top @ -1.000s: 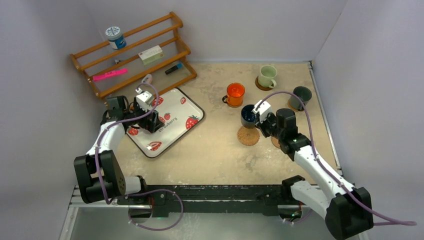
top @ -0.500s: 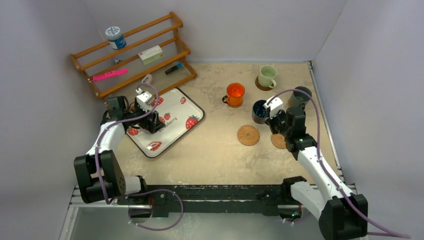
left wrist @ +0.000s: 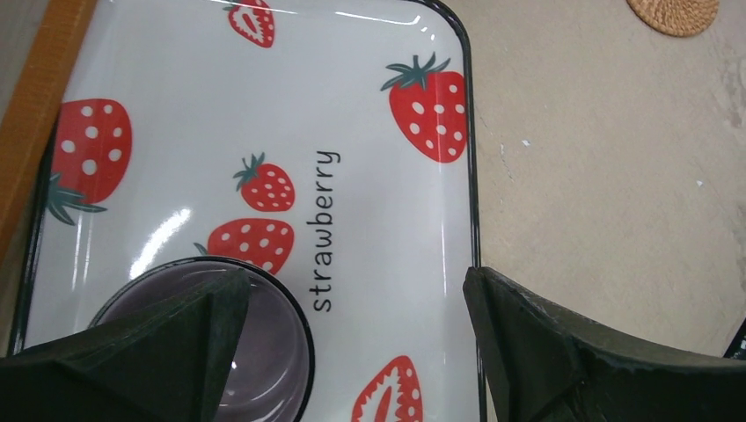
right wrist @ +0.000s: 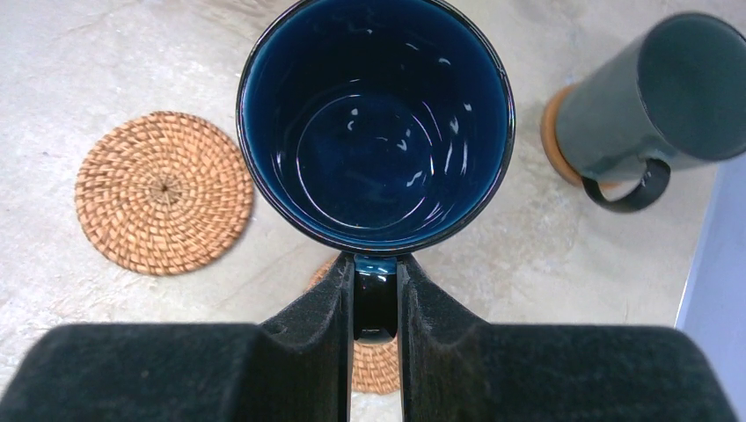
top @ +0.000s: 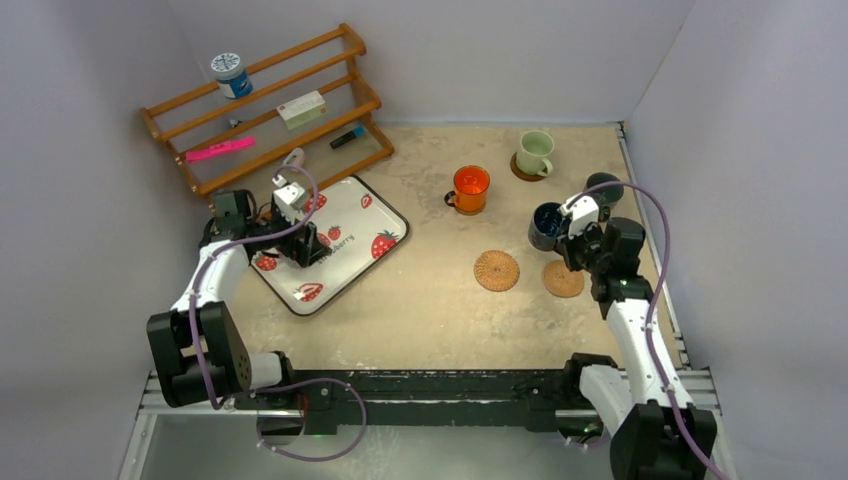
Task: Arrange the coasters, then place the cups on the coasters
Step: Place the cup on the coaster.
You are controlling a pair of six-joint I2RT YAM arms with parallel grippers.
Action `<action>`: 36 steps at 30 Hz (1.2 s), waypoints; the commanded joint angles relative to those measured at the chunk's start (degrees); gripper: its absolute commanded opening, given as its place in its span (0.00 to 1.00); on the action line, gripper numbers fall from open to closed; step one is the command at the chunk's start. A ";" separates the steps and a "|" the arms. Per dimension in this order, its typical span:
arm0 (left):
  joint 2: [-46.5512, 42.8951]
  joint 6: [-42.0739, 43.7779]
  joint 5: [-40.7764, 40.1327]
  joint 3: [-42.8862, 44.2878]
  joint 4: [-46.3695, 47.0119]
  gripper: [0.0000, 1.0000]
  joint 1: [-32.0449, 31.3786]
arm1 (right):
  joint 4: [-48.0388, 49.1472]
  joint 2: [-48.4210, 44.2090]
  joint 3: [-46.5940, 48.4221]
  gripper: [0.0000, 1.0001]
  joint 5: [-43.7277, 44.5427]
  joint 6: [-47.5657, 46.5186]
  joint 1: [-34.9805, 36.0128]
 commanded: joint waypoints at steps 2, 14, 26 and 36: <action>-1.91 4.25 3.08 -1.56 -1.61 1.00 0.17 | 2.79 -0.64 1.06 0.00 -7.78 -1.42 -5.41; 1.74 6.10 6.04 -1.28 -3.46 1.00 0.13 | -1.35 -3.18 -1.04 0.00 -15.66 -7.78 -16.40; 1.86 6.23 6.57 -1.55 -3.39 1.00 0.17 | -13.94 -1.79 0.28 0.00 -30.48 -20.93 -30.45; 1.73 6.89 6.77 -1.57 -3.86 1.00 0.16 | -16.50 -5.72 -2.07 0.00 -28.89 -24.35 -30.51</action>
